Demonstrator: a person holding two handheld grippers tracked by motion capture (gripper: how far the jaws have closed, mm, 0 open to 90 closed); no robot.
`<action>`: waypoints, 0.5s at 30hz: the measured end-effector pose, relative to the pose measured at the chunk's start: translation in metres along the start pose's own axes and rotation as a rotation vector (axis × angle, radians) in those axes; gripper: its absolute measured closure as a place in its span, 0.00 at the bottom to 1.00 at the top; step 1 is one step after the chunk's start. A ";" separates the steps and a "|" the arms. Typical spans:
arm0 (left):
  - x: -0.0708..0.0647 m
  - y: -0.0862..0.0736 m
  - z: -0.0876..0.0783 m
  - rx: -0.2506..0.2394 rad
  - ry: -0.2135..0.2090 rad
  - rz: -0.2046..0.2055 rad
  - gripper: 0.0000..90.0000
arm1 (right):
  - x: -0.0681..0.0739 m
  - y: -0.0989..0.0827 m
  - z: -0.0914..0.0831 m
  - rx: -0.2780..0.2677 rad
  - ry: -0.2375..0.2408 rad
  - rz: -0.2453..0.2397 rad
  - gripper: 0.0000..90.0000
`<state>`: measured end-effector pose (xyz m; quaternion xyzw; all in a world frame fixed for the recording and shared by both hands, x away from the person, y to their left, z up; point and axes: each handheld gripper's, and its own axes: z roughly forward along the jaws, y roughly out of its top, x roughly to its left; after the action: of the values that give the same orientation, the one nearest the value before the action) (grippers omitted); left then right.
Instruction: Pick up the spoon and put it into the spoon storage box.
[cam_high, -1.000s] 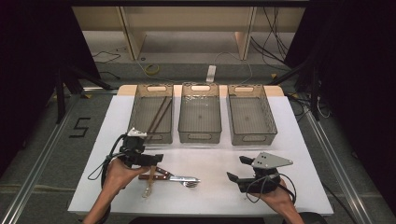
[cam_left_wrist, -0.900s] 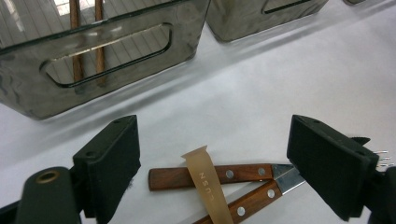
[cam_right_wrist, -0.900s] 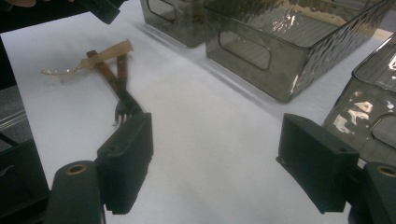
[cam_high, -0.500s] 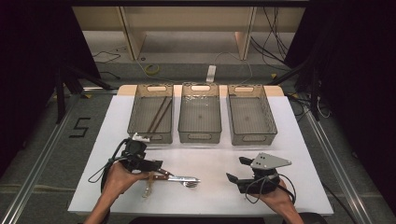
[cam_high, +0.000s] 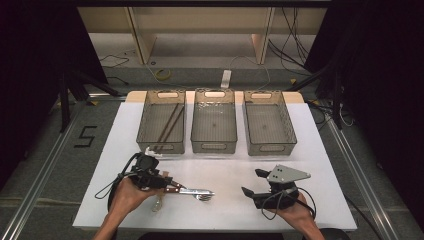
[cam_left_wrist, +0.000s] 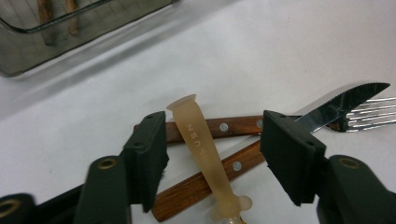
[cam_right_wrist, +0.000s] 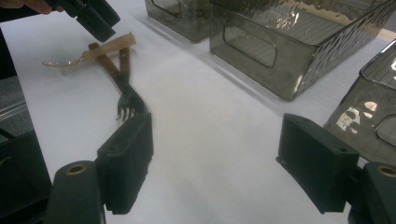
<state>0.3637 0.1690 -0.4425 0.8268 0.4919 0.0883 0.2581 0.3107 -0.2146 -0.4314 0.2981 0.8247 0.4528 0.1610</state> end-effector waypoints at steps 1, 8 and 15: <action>0.000 0.000 0.002 0.006 0.006 0.001 0.50 | 0.000 0.000 0.000 0.001 0.001 -0.001 0.30; 0.001 -0.004 0.007 0.045 0.019 0.033 0.63 | 0.001 0.000 0.001 0.004 0.002 0.002 0.30; 0.001 -0.004 0.010 0.067 0.009 0.045 0.70 | 0.001 0.000 0.001 0.006 0.001 -0.002 0.30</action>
<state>0.3653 0.1679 -0.4534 0.8456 0.4769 0.0811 0.2259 0.3105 -0.2137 -0.4318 0.2975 0.8266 0.4502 0.1601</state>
